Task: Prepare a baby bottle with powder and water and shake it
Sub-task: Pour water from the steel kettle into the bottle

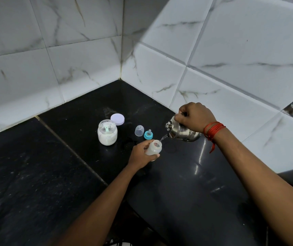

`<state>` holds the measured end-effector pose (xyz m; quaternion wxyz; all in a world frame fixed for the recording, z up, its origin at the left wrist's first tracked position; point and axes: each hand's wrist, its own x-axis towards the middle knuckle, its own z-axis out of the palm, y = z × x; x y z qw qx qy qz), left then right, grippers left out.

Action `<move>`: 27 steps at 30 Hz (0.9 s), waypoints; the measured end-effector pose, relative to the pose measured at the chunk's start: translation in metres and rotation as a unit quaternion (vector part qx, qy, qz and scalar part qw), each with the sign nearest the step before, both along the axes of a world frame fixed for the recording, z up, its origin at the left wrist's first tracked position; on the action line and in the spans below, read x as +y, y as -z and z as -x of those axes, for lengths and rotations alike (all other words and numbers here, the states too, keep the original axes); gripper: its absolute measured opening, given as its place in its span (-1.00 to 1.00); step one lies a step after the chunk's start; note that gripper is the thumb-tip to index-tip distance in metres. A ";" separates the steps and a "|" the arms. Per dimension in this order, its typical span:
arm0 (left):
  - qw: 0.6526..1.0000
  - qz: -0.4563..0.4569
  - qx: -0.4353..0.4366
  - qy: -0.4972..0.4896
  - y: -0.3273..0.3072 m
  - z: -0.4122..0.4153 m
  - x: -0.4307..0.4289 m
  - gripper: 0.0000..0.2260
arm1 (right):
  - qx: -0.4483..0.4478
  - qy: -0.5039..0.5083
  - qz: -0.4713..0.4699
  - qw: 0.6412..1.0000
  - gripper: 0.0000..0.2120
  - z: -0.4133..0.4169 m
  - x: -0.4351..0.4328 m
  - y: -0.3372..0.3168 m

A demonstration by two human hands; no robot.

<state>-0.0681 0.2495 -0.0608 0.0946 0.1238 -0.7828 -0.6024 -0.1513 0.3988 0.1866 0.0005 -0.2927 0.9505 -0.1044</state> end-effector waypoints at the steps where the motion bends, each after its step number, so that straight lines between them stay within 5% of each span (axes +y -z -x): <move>1: 1.000 0.000 0.001 0.000 0.000 0.000 0.000 -0.41 | 0.003 -0.001 -0.004 1.000 -0.64 -0.001 0.000 0.000; 27: 1.000 0.007 -0.016 0.000 0.001 -0.006 -0.007 -0.37 | 0.036 -0.010 -0.031 0.999 -0.67 -0.015 -0.012 -0.007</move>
